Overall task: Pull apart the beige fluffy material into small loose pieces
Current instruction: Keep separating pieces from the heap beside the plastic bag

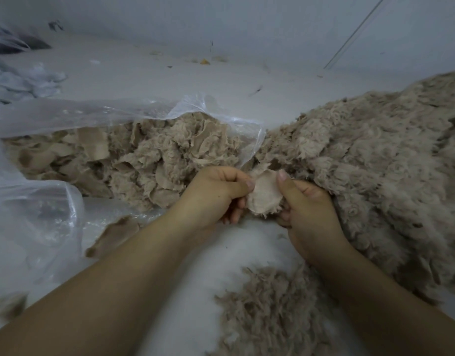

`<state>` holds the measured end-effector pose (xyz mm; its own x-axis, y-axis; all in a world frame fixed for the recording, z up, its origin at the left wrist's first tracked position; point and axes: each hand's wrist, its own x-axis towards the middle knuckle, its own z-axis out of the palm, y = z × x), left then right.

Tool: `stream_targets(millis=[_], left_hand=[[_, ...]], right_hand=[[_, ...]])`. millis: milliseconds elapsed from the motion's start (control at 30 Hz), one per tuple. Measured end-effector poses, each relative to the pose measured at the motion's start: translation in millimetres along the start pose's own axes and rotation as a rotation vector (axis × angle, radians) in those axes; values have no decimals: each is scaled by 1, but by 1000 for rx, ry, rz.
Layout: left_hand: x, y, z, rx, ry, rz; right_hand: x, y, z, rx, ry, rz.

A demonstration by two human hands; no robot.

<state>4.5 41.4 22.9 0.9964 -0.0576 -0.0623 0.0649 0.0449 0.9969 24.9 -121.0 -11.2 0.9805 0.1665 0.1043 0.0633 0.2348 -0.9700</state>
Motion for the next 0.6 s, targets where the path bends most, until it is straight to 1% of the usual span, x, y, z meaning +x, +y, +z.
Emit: stream_targets(millis=[200, 300, 367, 500, 567, 600], left_hand=[[1, 0, 2, -41, 36, 53], [1, 0, 5, -9, 112, 145], [1, 0, 6, 25, 125, 194], [-1, 0, 5, 75, 72, 184], [1, -3, 6, 71, 100, 192], [2, -3, 6, 46, 145, 210]], right_hand=[[2, 4, -4, -71, -55, -18], [4, 5, -4, -85, -27, -3], [4, 6, -4, -79, -30, -10], [4, 6, -3, -94, -23, -29], [3, 6, -3, -89, -10, -30], [3, 6, -3, -82, -7, -28]])
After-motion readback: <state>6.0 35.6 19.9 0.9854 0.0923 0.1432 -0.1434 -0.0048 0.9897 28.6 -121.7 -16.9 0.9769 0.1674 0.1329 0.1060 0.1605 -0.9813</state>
